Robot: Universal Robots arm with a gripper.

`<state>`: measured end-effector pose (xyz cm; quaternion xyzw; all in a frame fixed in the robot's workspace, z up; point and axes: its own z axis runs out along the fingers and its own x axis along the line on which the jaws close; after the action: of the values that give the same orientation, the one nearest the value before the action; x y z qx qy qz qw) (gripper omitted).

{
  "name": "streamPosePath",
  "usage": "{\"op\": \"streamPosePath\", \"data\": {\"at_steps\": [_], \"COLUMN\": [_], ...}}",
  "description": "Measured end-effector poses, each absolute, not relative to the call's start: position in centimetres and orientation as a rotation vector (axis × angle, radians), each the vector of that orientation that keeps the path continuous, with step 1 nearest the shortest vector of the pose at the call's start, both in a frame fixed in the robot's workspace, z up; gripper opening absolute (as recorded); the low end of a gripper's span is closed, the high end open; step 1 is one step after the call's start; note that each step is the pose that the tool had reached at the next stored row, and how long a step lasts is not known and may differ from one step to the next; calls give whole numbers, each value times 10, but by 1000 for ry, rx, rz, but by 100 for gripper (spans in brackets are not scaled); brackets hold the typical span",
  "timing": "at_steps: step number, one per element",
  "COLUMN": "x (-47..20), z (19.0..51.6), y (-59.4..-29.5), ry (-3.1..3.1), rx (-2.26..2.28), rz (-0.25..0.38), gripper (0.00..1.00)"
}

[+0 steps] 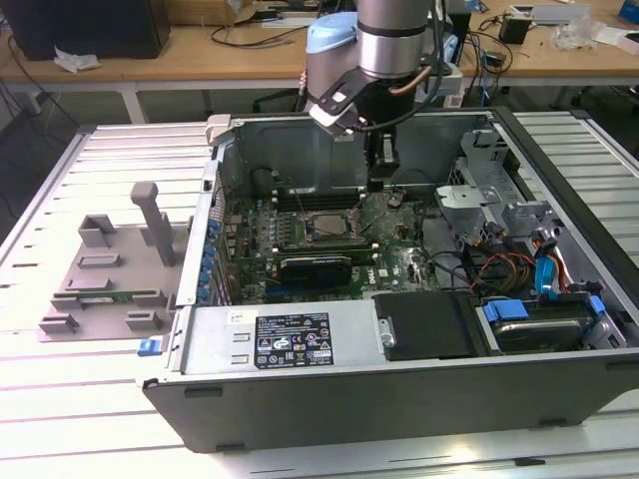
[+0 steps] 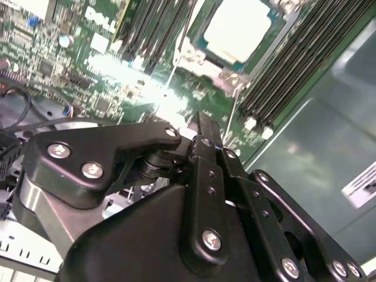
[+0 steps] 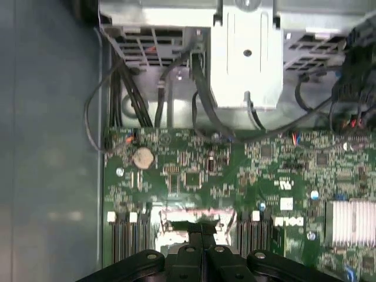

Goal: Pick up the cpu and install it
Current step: 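Close the cpu cover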

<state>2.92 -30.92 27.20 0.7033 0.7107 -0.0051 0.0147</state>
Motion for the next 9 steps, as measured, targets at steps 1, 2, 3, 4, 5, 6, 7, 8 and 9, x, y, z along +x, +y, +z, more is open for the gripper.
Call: {"op": "streamPosePath", "data": {"at_steps": [1, 2, 3, 4, 5, 6, 7, 8, 9], "x": [35, 42, 47, 53, 53, 53, 53, 53, 53], "z": [272, 272, 272, 272, 272, 272, 271, 269, 267], "y": [-309, -309, -309, -309, -309, -309, -309, -309, -309], "ry": [2212, 2212, 2212, 2212, 2212, 2212, 2212, 2212, 2212], "rx": [2189, 2189, 2189, 2189, 2189, 2189, 2189, 2189, 2189], "rz": [-16, -16, -16, -16, -16, -16, -16, -16, -16], "gripper": [11, 11, 11, 11, 11, 11, 11, 11, 11]}}
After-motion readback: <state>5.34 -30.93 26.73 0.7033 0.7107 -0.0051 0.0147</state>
